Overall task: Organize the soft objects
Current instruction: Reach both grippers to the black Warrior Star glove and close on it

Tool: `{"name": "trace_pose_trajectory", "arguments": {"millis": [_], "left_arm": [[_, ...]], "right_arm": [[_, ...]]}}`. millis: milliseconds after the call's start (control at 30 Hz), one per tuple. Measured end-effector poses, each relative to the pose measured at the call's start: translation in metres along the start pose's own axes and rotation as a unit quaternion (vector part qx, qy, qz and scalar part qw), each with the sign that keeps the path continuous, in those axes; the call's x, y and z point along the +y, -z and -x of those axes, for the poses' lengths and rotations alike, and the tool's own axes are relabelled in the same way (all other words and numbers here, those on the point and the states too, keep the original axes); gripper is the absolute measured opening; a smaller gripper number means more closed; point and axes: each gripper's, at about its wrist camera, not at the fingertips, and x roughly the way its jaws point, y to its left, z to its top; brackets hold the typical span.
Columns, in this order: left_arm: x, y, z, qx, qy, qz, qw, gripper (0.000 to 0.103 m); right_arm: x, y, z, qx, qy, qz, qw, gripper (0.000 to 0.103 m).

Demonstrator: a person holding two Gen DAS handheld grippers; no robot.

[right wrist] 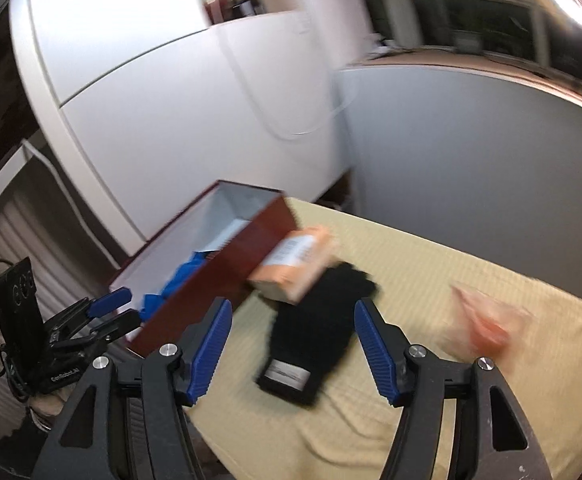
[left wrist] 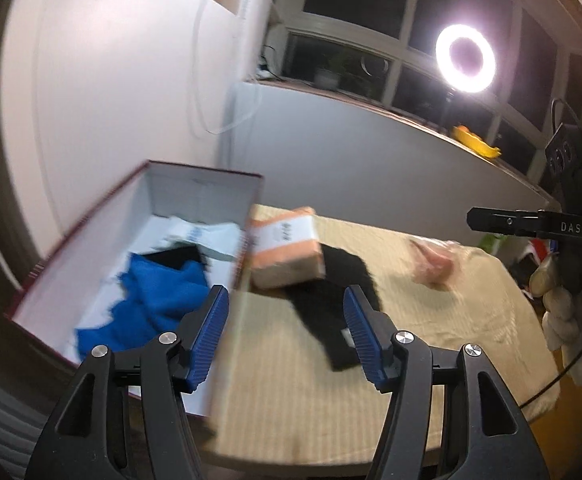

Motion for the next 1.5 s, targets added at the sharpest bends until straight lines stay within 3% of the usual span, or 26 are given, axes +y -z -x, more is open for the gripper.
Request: {"name": "trace_pose_trajectory", "arguments": {"millis": [233, 600, 933, 1233, 1500], "left_arm": [[-0.037, 0.011, -0.028, 0.034, 0.043, -0.008, 0.9985, 0.059], [-0.047, 0.008, -0.058, 0.055, 0.035, -0.005, 0.9979, 0.059], [-0.047, 0.020, -0.081, 0.089, 0.032, 0.000, 0.9955, 0.059], [-0.047, 0.032, -0.115, 0.116, 0.033, 0.025, 0.9924, 0.059], [-0.046, 0.042, -0.133, 0.135, 0.036, 0.033, 0.9896, 0.059]], "right_arm": [[-0.061, 0.029, 0.043, -0.021, 0.044, -0.056, 0.997, 0.060], [-0.126, 0.042, 0.035, -0.004, 0.094, -0.103, 0.990, 0.060], [-0.124, 0.032, 0.013, 0.001, 0.038, -0.104, 0.994, 0.060], [-0.084, 0.033, -0.043, 0.061, -0.020, -0.078, 0.995, 0.060], [-0.061, 0.035, -0.103, 0.118, -0.059, -0.083, 0.988, 0.060]]}}
